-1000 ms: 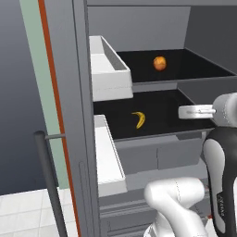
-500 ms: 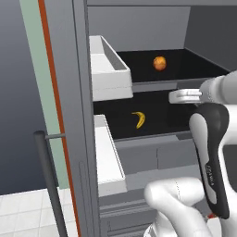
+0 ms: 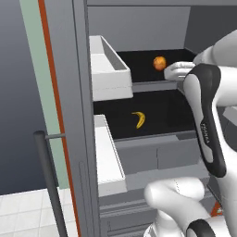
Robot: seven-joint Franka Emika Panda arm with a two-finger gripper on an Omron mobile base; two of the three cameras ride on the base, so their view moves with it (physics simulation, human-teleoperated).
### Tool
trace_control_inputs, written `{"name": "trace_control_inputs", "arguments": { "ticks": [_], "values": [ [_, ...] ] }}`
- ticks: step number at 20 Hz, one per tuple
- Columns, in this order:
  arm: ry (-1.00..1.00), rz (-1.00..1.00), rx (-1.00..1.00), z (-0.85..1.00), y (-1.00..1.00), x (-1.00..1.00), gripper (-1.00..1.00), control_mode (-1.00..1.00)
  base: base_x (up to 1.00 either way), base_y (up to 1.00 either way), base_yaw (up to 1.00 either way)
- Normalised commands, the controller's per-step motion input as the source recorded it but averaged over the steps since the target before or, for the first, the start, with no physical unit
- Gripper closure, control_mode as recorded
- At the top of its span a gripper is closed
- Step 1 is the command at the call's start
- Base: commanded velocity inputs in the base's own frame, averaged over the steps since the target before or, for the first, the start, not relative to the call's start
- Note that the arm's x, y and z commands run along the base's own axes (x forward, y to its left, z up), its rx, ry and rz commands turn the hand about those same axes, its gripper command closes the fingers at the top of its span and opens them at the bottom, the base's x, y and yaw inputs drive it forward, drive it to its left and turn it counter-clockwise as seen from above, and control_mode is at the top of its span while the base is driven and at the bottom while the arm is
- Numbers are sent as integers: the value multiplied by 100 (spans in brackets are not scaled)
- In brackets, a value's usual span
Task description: Retrieve the peach and banana from the fridge and place them into the bowl on the dining table.
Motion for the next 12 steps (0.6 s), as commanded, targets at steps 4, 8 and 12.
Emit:
{"name": "trace_control_inputs", "arguments": {
  "ticks": [4, 8, 12],
  "values": [
    [3, 0, 0, 6, -12, 45, -100, -100, 0, 0, 0],
    [3, 0, 0, 0, -18, 48, -100, -100, 0, 0, 0],
    [0, 0, 0, -12, -19, 61, -100, -100, 0, 0, 0]
  ]
}}
